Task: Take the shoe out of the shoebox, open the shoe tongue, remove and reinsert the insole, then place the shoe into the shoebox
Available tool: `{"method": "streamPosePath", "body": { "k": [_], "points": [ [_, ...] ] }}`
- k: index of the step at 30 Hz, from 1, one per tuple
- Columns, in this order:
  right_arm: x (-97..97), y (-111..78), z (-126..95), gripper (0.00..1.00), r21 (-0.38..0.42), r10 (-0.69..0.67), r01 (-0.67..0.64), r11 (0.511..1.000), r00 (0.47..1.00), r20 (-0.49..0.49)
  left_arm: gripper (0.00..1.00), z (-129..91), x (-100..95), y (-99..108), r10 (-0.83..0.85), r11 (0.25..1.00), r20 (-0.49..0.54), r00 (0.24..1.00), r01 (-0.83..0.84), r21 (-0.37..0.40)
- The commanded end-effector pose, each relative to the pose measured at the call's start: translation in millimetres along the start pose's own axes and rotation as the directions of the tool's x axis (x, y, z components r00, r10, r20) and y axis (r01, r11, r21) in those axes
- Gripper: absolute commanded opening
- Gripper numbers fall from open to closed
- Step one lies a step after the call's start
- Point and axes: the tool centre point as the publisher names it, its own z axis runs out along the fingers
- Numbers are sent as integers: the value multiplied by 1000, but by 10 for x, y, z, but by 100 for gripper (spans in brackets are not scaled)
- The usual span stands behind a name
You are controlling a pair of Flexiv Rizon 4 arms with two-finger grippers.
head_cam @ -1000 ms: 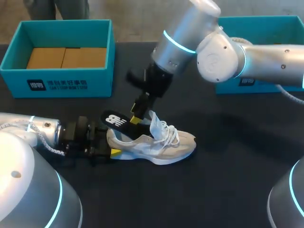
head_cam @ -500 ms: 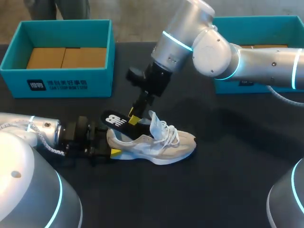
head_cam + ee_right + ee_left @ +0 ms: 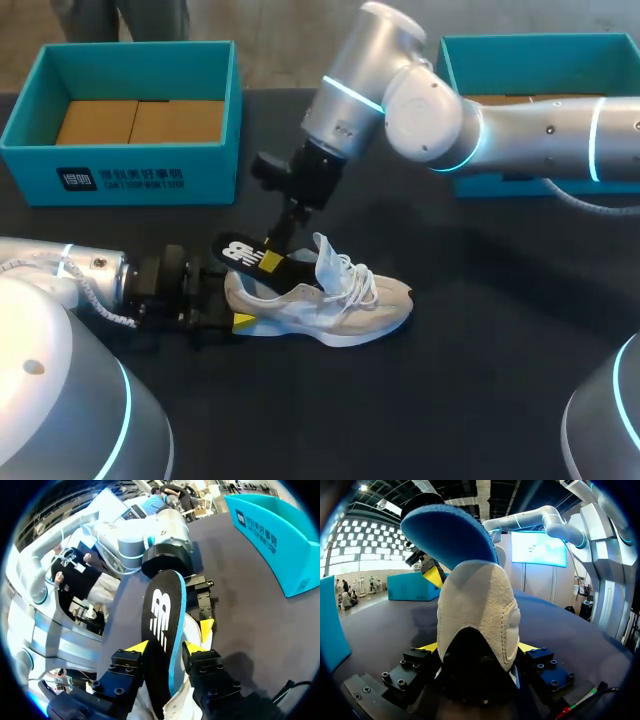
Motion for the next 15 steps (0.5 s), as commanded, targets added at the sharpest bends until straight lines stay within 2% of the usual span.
{"method": "streamPosePath", "body": {
  "k": [1,6,15],
  "points": [
    [13,22,3,37,5,2,-2,1000,1000,2,0,15,-4,14,0,1000,2,1000,0,-3],
    [28,44,4,0,-2,-1,1,1000,1000,8,0,15,-4,14,0,1000,2,1000,0,-3],
    [97,148,-72,0,-64,-55,57,996,998,28,0,15,-4,14,0,1000,2,1000,0,-3]
  ]
}}
